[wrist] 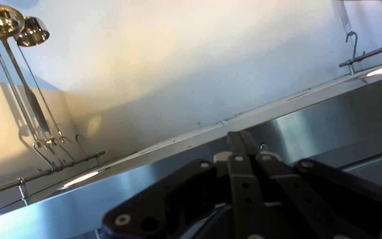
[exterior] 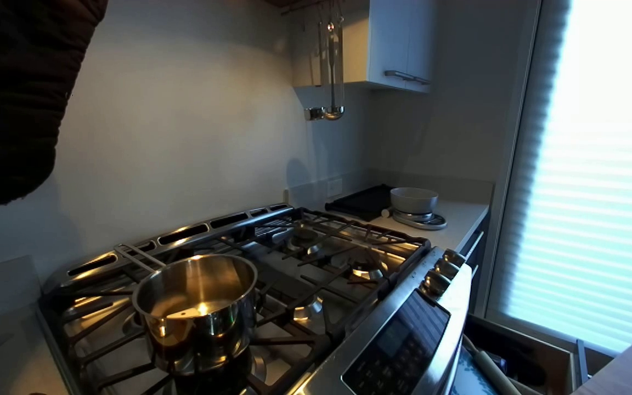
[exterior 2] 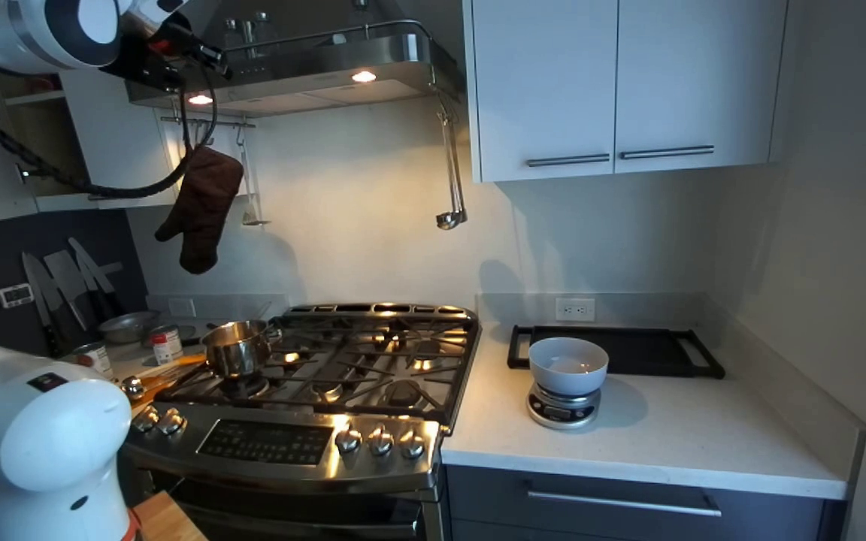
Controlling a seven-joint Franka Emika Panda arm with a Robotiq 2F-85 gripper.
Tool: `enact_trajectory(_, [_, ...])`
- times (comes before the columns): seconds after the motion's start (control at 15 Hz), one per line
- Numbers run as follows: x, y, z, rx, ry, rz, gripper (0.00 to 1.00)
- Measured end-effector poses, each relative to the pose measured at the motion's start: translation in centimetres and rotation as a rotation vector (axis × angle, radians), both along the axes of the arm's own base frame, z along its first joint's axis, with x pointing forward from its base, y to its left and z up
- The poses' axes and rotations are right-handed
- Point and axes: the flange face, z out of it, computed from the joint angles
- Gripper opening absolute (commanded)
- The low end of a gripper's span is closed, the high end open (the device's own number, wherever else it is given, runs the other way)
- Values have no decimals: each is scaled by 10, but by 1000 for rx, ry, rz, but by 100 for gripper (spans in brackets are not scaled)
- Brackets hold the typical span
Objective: Press the left button on the under the counter lights rack switch
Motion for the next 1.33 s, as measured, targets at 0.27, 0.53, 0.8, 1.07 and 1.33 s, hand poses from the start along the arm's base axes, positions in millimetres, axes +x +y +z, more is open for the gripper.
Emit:
enact_trajectory(0.27, [-28, -7, -4, -35, 130, 78, 18])
enact_trajectory(0.53, [-62, -5, -25, -152, 315, 199, 47])
enact_trajectory(0.8, [-97, 7, -65, -297, 532, 264, 78])
enact_trajectory(1.07, [-120, 33, -133, -424, 755, 212, 100])
enact_trajectory(1.33, [-128, 49, -213, -556, 930, 136, 100])
